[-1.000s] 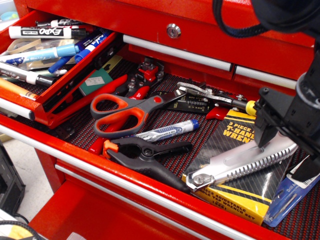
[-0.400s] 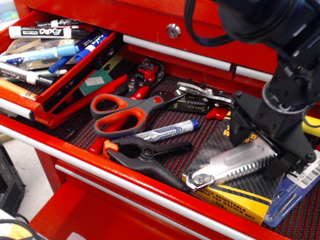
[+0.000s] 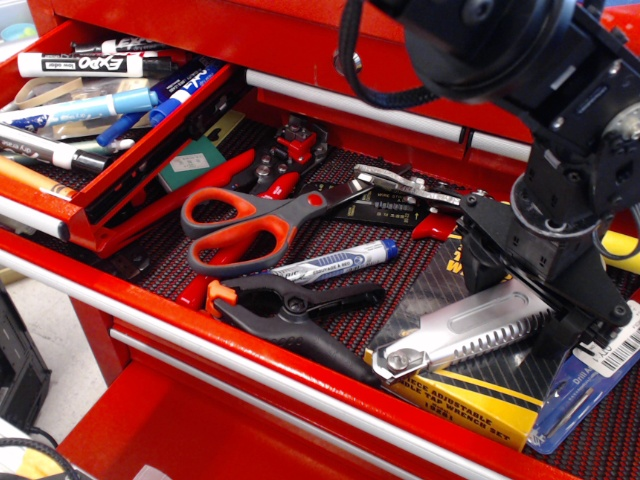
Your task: Pick up box cutter and put into drawer
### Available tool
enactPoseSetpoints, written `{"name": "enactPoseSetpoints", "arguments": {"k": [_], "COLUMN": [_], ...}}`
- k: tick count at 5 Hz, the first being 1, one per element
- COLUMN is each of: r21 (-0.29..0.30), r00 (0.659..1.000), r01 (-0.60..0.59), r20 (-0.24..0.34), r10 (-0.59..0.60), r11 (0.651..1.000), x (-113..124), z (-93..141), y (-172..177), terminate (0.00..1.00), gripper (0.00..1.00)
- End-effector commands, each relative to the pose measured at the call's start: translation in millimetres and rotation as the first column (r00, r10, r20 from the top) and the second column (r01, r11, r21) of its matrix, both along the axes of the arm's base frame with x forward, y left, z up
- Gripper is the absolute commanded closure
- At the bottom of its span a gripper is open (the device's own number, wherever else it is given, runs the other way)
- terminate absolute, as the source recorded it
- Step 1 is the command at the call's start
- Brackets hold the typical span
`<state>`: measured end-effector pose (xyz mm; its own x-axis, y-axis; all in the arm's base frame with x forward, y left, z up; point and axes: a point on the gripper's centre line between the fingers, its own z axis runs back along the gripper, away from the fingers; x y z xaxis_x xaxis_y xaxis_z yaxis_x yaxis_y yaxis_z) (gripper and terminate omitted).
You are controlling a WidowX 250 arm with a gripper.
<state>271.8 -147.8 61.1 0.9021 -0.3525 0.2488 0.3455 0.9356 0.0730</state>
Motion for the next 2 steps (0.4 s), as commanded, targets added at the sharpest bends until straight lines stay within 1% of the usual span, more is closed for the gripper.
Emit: {"name": "enactPoseSetpoints", "arguments": {"k": [1,2], "r21": [0.080,0.167], "r00": [0.998,0.984], "r01": [0.052,0.157], "r20": [-0.036,-0.109], "r10": [-0.049,-0.140], "r11": [0.995,0.973], "x": [-6,-8], "z": [18,37], "y": [7,22], "terminate": [0.00,0.00], "gripper": [1.00,1.00]}}
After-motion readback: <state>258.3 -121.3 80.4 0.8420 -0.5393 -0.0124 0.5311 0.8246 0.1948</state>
